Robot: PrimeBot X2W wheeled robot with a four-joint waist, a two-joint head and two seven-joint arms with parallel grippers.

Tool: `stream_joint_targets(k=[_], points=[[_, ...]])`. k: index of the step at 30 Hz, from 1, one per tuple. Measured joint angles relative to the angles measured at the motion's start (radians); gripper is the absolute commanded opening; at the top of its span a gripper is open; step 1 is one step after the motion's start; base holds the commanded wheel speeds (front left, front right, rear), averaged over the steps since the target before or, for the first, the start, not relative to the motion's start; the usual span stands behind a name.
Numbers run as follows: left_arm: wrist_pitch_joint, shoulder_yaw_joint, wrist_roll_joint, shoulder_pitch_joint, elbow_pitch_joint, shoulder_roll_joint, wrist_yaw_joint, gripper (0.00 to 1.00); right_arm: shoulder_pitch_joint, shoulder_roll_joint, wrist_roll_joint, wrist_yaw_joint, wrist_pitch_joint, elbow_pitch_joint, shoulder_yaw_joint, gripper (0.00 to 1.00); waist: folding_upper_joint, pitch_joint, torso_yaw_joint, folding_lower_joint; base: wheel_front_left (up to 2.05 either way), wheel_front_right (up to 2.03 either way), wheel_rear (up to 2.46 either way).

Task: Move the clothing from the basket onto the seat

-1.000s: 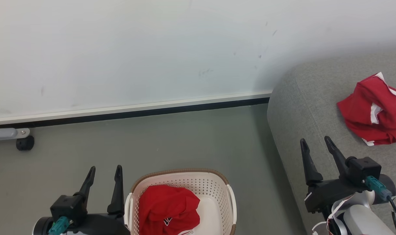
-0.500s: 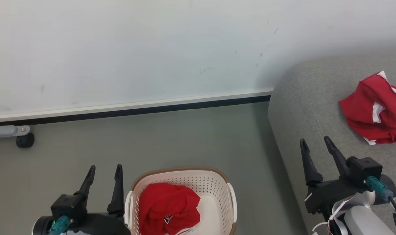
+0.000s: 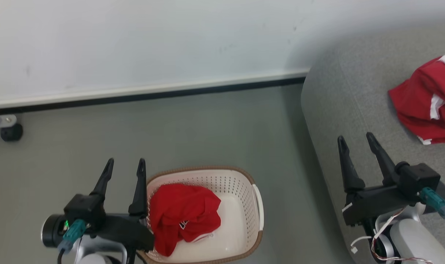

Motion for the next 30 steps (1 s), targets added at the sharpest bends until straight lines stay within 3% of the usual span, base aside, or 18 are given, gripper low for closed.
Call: stream_joint_targets(k=[18, 30], points=[[0.067, -0.073, 0.069, -0.236, 0.166, -0.004, -0.012, 1.00, -0.146, 0.029, -0.049, -0.001, 0.022, -0.151, -0.028, 1.00, 0.0001, 0.249, -0.055, 0.0002, 0.00, 0.00, 0.00], [0.133, -0.126, 0.126, -0.377, 0.334, 0.013, -0.055, 1.00, -0.244, 0.067, -0.069, -0.001, 0.030, -0.221, -0.032, 1.00, 0.0002, 0.426, -0.114, 0.0002, 0.00, 0.00, 0.00]])
